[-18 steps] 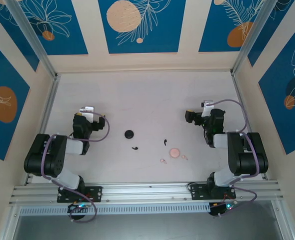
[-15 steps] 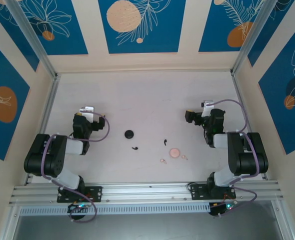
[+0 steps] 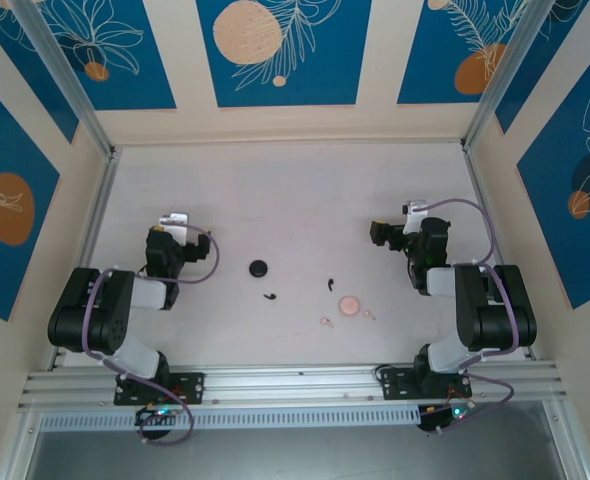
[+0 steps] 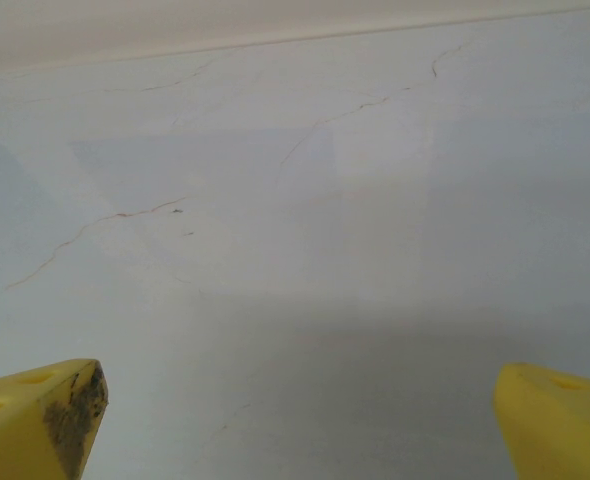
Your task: Insert the wireless bluetooth earbuds into the charging case
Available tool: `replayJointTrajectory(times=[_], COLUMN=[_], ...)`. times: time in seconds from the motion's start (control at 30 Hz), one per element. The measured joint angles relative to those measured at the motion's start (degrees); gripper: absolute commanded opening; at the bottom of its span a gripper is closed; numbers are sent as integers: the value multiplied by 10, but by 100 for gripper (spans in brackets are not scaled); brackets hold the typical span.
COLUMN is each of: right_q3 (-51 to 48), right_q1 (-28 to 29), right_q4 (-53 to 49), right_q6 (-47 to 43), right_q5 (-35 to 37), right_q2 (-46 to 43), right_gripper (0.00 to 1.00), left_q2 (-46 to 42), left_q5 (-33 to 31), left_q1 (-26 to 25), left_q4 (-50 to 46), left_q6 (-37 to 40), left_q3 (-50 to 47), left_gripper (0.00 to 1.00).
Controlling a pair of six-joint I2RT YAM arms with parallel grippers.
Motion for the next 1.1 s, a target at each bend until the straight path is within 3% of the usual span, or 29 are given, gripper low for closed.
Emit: replayJointTrajectory(times=[0.7, 0.77, 0.93, 1.1], right_q3=[5, 33, 222, 339], right_q1=[3, 6, 31, 118], right_q4=[-21, -89, -348, -553], right_q6=[0, 0, 3, 3], right_q5=[11, 17, 40, 56], right_q2=[-3, -11, -23, -61], right_gripper=[99, 99, 99, 99], left_q2=[0, 0, -31, -170], left_q5=[1, 0, -1, 7], left_q1=[0, 0, 0, -4], left_q4=[-2, 1, 3, -160], left_q6=[0, 1, 2, -20], left_q3=[0, 0, -21, 18], left_gripper=[99, 93, 83, 71])
